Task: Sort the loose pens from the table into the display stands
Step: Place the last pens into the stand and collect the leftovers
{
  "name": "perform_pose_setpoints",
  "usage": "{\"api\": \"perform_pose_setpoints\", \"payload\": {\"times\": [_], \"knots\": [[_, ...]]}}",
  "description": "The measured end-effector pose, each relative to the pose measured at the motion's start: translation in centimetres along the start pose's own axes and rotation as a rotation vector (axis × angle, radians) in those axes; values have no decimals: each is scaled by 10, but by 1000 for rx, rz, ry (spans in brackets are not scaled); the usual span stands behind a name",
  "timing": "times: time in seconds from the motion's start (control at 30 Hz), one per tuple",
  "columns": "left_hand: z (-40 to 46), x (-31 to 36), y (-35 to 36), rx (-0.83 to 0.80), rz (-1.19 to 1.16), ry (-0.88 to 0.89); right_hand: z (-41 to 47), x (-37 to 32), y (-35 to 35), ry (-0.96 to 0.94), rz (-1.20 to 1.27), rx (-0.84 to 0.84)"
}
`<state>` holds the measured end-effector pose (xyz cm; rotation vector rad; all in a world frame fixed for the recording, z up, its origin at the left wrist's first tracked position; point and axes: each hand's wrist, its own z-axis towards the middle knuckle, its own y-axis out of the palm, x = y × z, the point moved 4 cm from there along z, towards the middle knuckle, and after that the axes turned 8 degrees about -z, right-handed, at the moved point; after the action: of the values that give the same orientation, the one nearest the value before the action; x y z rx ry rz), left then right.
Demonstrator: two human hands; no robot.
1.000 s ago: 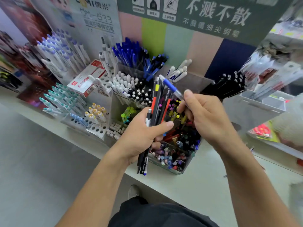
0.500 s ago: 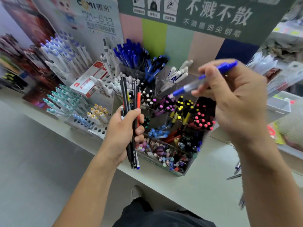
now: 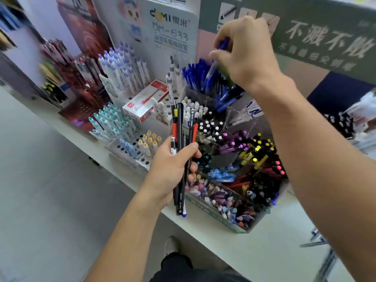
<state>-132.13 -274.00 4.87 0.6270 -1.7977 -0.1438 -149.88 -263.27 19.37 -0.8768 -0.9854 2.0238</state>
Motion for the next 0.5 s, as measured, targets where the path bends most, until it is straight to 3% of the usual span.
{"api": "perform_pose_setpoints", "payload": {"times": [0.13, 0.27, 0.37, 0.5], "knots": [[2, -1, -5, 4, 13, -18, 5, -9, 17, 3, -79, -169], [5, 0, -4, -55, 21, -56, 6, -10, 29, 150, 47, -234], [6, -1, -2, -92, 36, -66, 8, -9, 25, 166, -9, -358], [9, -4, 0, -118, 85, -48, 12, -12, 29, 176, -48, -302]]}}
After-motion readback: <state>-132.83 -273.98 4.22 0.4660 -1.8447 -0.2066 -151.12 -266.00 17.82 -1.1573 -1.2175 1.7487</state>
